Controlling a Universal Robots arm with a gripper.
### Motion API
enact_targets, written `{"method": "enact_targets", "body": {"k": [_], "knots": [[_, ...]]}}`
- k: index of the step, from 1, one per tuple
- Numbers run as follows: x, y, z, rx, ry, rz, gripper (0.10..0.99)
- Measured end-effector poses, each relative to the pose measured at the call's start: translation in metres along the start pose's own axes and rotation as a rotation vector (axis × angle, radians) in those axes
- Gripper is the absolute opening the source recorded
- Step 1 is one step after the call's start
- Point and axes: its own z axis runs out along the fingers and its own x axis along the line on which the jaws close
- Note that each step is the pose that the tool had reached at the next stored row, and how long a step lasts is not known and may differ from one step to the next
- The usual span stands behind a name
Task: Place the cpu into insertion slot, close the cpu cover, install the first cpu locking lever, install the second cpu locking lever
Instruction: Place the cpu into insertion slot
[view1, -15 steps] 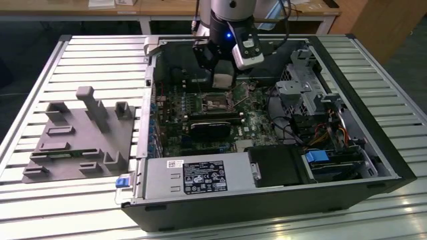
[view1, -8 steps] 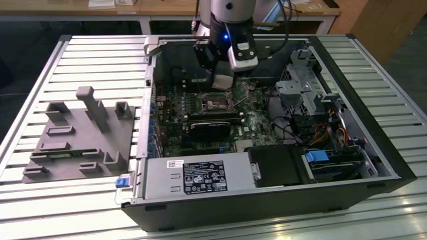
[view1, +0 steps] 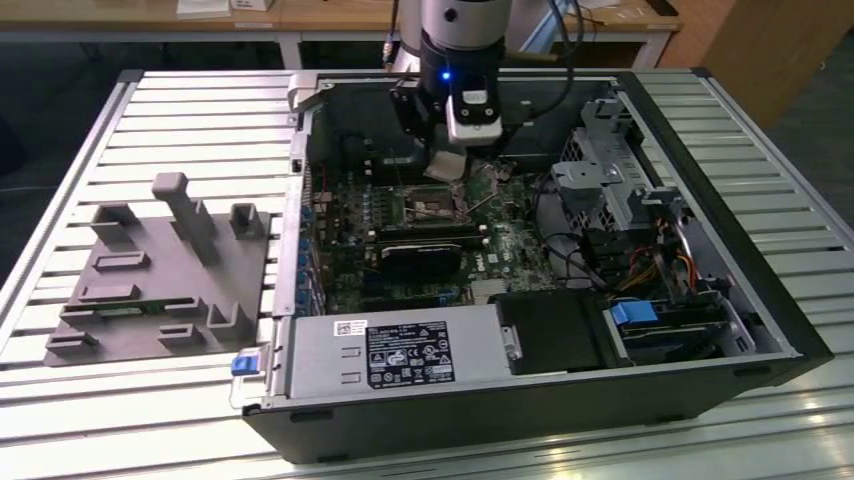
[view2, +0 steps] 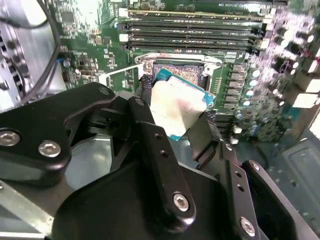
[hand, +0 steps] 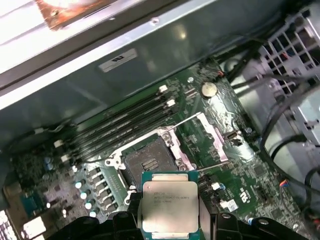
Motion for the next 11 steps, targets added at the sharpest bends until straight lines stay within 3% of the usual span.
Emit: {"method": "enact_targets", "body": {"k": [11], "knots": [[0.0000,-0.0004,0.0046,-0.002,-0.0180,0.200,0.537]]}}
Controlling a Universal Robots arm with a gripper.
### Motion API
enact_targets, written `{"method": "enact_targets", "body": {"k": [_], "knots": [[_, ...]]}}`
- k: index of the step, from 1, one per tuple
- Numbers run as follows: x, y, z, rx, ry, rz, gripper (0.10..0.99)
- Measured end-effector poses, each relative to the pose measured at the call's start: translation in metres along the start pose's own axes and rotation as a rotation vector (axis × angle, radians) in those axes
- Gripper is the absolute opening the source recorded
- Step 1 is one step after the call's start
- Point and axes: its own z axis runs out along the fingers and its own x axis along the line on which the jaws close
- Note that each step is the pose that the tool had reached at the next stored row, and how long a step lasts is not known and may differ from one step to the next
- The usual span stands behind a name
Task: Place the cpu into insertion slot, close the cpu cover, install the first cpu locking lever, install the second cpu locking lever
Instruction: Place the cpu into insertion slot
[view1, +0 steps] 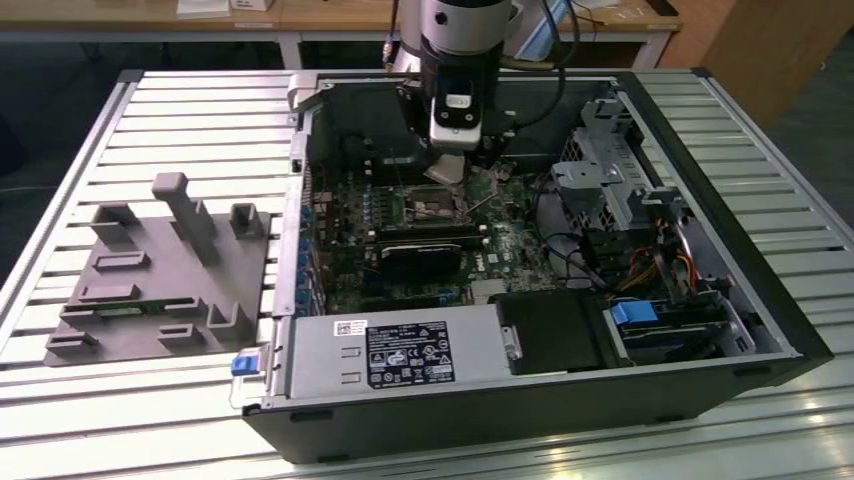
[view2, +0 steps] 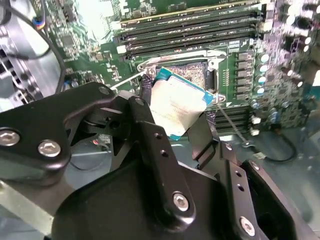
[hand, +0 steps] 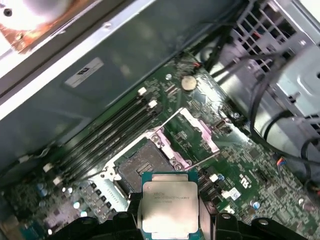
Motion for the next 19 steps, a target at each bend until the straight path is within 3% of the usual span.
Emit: {"method": "enact_targets", "body": {"k": [19], "knots": [[-0.0001,-0.0009,0.0100,-0.004,-0.0309,0.344,0.537]]}}
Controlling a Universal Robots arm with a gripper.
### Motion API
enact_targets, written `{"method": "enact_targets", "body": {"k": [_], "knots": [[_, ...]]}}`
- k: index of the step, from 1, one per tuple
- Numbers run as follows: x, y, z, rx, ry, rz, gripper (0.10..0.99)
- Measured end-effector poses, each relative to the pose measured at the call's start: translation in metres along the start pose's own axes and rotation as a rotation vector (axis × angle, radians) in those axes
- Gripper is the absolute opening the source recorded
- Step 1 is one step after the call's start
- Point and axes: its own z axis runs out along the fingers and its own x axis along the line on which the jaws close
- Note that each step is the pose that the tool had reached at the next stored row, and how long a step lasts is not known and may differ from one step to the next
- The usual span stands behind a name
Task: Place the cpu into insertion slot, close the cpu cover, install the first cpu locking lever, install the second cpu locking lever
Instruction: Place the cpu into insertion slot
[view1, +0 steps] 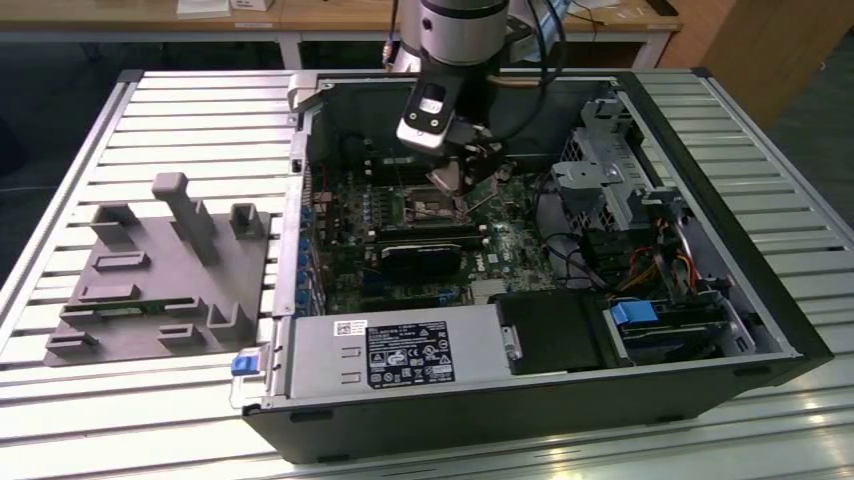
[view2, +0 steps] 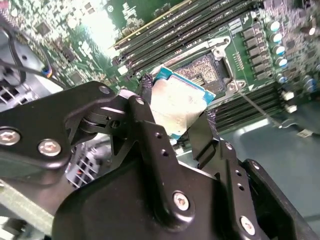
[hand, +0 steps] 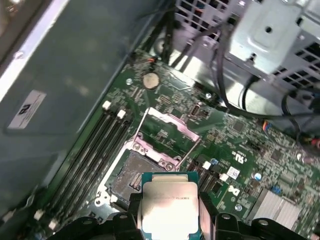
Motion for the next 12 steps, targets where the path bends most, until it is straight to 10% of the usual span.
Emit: {"method": "enact_targets", "body": {"k": [12], "knots": [[-0.0001,-0.0007,0.0077,-0.002,-0.0195,0.217,0.537]]}}
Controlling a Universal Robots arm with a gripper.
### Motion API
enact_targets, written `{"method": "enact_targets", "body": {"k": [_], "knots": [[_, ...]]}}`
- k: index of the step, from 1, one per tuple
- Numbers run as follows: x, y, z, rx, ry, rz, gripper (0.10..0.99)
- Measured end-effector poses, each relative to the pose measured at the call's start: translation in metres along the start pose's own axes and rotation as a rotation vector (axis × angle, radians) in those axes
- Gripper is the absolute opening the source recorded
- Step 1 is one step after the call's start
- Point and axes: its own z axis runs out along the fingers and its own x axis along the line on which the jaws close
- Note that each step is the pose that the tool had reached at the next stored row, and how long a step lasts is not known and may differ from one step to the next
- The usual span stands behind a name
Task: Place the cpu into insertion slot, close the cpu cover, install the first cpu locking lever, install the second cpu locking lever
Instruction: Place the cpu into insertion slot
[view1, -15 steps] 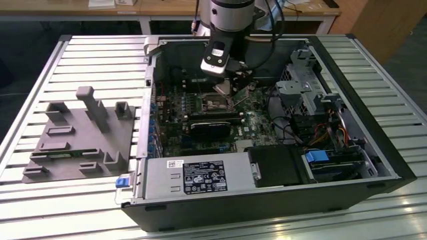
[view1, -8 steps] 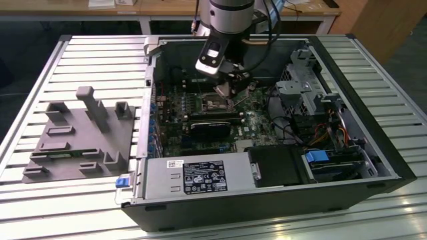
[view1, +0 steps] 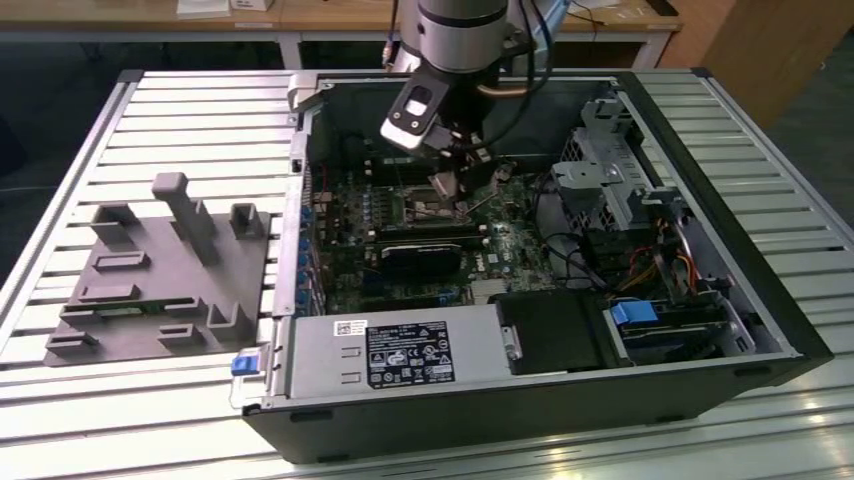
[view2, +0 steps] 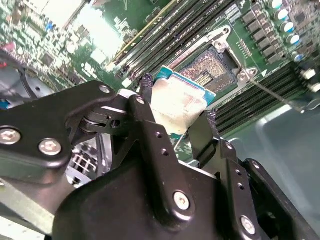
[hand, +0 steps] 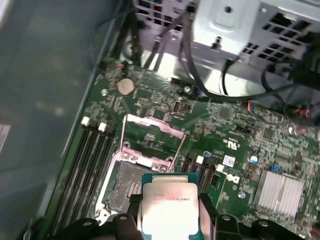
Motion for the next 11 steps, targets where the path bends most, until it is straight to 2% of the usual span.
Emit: {"method": "enact_targets", "body": {"k": [6,11], "knots": [[0.0001,-0.0006,0.0039,-0.001,-0.0092,0.102,0.537],[0.0032,-0.0053,0.0070,-0.001,-0.0119,0.131,0.537]]}}
